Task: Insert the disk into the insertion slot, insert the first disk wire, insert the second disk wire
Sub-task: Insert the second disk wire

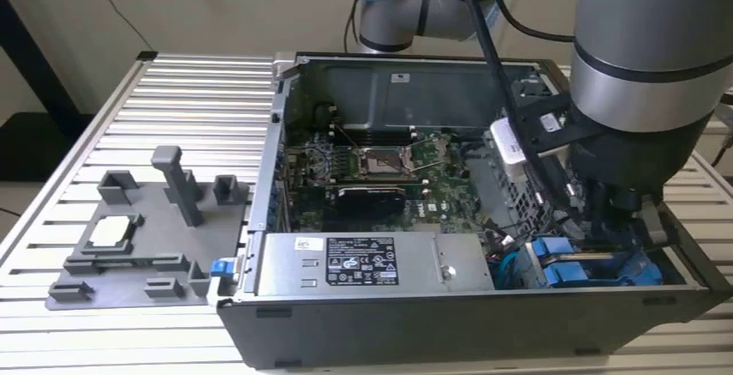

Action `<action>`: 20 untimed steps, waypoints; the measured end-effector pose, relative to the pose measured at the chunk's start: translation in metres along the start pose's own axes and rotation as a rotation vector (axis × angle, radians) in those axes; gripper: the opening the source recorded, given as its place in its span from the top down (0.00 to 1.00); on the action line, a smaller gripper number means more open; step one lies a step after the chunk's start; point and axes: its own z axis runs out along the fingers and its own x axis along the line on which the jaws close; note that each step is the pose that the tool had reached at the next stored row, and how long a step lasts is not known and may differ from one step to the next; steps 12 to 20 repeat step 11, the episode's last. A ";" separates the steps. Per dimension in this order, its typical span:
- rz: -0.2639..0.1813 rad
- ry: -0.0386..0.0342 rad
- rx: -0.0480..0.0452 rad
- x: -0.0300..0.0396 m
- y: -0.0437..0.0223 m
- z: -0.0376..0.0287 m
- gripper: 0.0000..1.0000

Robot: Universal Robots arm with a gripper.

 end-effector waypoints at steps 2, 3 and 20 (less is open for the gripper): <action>0.000 0.0002 -0.0026 -0.0006 -0.0029 -0.0065 0.76; 0.000 0.0001 -0.0031 -0.0010 -0.0047 -0.0105 0.76; 0.001 0.0002 -0.0058 -0.0011 -0.0054 -0.0119 0.76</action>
